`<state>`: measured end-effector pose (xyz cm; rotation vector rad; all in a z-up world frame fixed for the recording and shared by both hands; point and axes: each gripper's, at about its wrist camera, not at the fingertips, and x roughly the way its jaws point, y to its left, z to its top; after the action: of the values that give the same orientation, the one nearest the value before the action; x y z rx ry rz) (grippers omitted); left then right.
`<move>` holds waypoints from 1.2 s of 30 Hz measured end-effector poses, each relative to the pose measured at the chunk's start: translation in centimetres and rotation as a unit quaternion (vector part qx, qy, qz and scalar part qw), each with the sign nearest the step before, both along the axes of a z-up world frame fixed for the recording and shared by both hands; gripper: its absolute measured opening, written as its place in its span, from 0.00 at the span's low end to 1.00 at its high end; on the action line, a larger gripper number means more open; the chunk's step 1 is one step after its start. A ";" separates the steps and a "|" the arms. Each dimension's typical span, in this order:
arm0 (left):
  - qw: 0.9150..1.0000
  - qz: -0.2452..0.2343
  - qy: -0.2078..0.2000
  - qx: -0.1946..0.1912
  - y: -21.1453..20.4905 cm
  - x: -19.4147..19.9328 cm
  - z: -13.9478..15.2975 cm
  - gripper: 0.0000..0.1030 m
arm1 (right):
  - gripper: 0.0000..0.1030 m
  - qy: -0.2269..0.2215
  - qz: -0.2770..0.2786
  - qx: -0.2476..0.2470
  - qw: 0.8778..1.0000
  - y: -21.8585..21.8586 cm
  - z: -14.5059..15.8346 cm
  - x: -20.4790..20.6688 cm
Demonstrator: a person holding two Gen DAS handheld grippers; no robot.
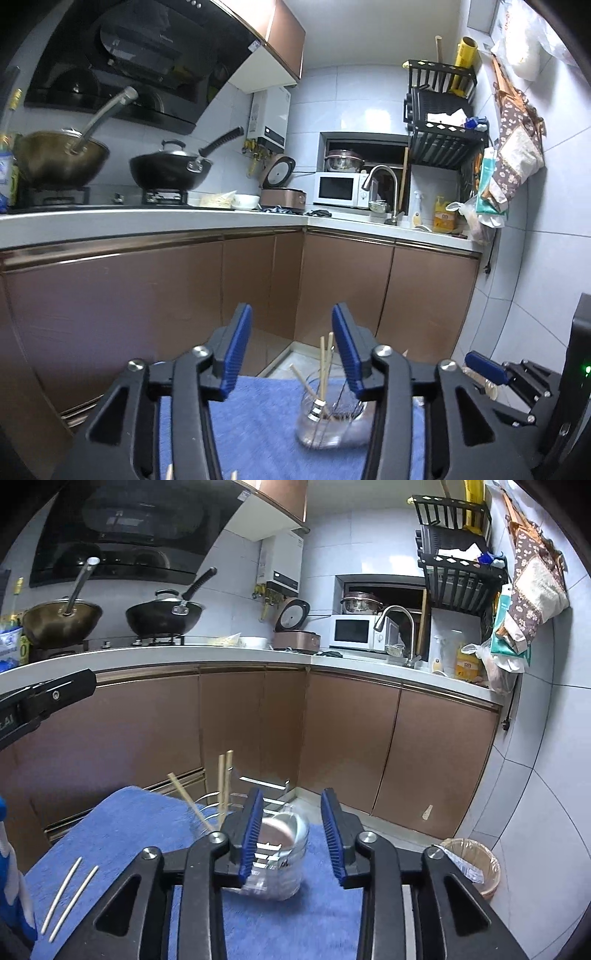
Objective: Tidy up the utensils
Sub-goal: 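Withdraw both open grippers from the holder back over the towel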
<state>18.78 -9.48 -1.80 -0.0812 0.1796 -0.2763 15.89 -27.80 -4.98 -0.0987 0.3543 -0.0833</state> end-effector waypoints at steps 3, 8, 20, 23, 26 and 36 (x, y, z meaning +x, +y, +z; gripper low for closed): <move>1.000 0.008 0.003 0.002 1.2 -1.9 0.2 0.48 | 0.31 0.006 0.014 -0.008 1.000 1.1 0.0 -1.6; 1.000 0.021 0.006 0.011 2.9 -4.5 0.3 0.51 | 0.32 0.014 0.034 -0.014 0.999 2.8 -0.1 -3.7; 0.997 0.060 0.015 0.040 5.8 -9.1 0.2 0.58 | 0.38 0.011 0.062 -0.009 0.998 5.7 0.4 -8.2; 0.996 0.067 0.015 0.048 6.3 -10.2 0.4 0.59 | 0.39 0.008 0.068 -0.008 0.998 6.3 0.8 -9.2; 0.996 0.074 0.016 0.050 7.0 -11.1 0.5 0.61 | 0.40 0.004 0.073 -0.003 0.997 6.8 1.1 -10.0; 0.994 0.094 0.015 0.052 9.2 -13.3 0.7 0.65 | 0.41 -0.006 0.092 0.010 0.996 8.6 1.9 -12.2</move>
<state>5.46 -0.23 -1.06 0.0022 0.2136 -0.0786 3.71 -19.21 -3.09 -0.1098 0.3321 0.1019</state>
